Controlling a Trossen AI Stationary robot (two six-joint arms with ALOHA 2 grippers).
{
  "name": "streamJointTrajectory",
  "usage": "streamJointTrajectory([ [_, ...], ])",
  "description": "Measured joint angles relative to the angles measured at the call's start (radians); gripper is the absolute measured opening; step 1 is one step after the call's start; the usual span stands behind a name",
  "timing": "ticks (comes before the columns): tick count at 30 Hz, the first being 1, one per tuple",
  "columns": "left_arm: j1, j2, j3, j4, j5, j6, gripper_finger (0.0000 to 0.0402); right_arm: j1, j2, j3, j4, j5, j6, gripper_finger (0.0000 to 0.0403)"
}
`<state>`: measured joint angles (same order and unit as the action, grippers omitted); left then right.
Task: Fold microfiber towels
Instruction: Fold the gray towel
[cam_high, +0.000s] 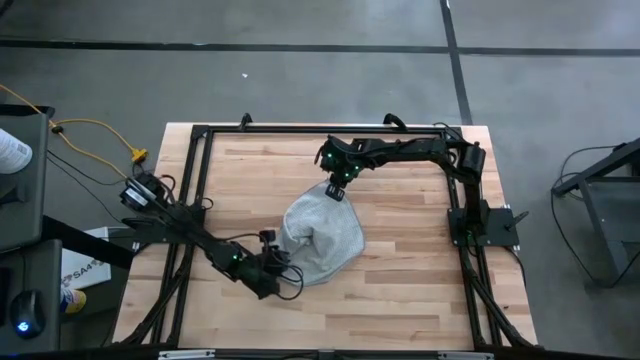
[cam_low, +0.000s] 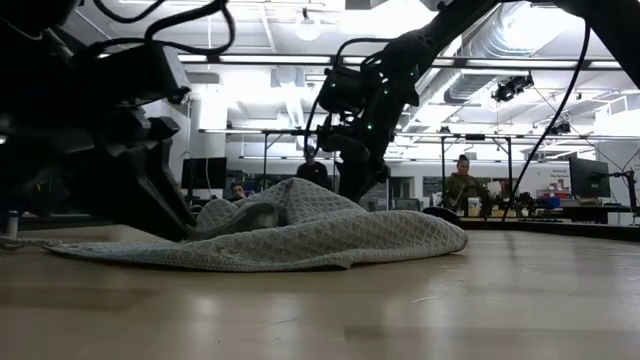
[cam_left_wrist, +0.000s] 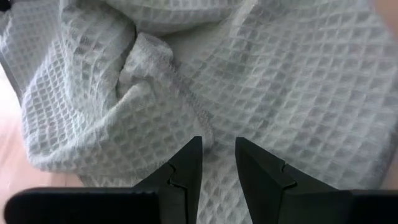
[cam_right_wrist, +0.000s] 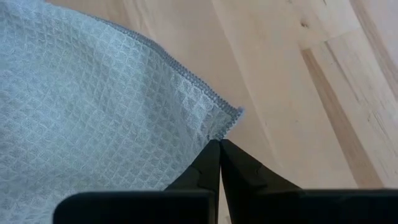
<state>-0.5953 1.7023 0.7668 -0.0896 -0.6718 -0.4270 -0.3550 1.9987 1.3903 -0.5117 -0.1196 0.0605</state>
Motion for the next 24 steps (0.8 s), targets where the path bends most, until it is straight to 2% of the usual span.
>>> streamJointTrajectory([
  [14, 0.029, 0.034, 0.039, -0.079, -0.06, -0.039, 0.0093, 0.0, 0.0, 0.0, 0.0, -0.021, 0.0, 0.0003],
  [17, 0.048, 0.034, 0.039, -0.094, -0.022, -0.057, 0.0073, 0.0, 0.0, 0.0, -0.001, -0.021, 0.0, 0.0003],
  [22, 0.054, 0.034, 0.039, -0.094, 0.014, -0.059, 0.0012, 0.0, 0.0, 0.0, -0.001, -0.021, -0.001, 0.0003],
  [24, 0.054, 0.034, 0.039, -0.093, 0.021, -0.059, 0.0007, 0.0, 0.0, 0.0, -0.001, -0.017, -0.004, 0.0003],
])
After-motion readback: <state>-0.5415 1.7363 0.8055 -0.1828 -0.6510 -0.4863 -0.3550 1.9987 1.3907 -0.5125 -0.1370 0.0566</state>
